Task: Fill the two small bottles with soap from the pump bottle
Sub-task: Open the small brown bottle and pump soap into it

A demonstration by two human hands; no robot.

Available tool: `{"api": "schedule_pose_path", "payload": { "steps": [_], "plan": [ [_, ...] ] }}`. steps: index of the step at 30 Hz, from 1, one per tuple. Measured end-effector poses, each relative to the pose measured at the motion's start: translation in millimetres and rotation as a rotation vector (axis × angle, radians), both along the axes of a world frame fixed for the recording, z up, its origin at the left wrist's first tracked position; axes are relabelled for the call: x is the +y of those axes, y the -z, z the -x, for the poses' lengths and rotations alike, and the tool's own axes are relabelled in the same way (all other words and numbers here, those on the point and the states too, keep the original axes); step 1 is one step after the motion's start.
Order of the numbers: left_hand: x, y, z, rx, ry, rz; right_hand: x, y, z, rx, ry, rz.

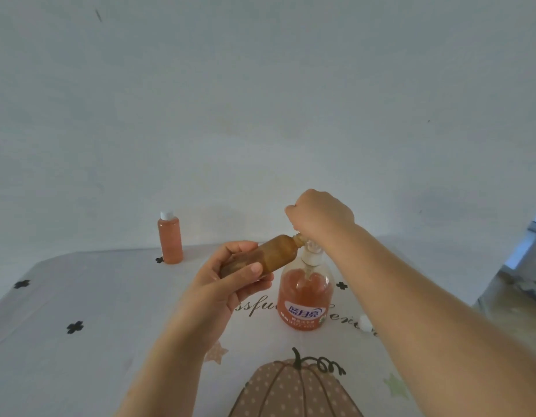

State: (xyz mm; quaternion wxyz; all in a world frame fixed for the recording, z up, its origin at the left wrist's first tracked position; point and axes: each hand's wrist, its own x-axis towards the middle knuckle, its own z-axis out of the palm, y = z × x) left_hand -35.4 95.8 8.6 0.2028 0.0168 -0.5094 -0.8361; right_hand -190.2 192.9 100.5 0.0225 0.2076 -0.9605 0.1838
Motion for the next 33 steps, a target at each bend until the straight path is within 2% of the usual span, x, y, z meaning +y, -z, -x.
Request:
{"api": "schedule_pose_path", "payload": {
  "steps": [7, 15, 21, 23, 29, 33],
  "plan": [
    [1, 2, 1, -0.027, -0.007, 0.01, 0, 3, 0, -0.157, 0.022, 0.065],
    [-1, 5, 1, -0.057, -0.024, 0.045, 0, 19, 5, -0.141, 0.019, 0.124],
    [0, 3, 1, -0.031, -0.011, 0.037, 1, 16, 6, -0.153, -0.01, 0.056],
    [0, 3, 1, -0.02, -0.002, 0.039, 1, 10, 6, -0.148, 0.021, 0.092],
    [1, 2, -1, 0.018, 0.044, 0.014, 1, 0, 6, -0.056, -0.016, 0.041],
    [-1, 1, -2, 0.013, 0.029, 0.014, -3, 2, 8, -0.138, -0.018, 0.059]
  ]
}}
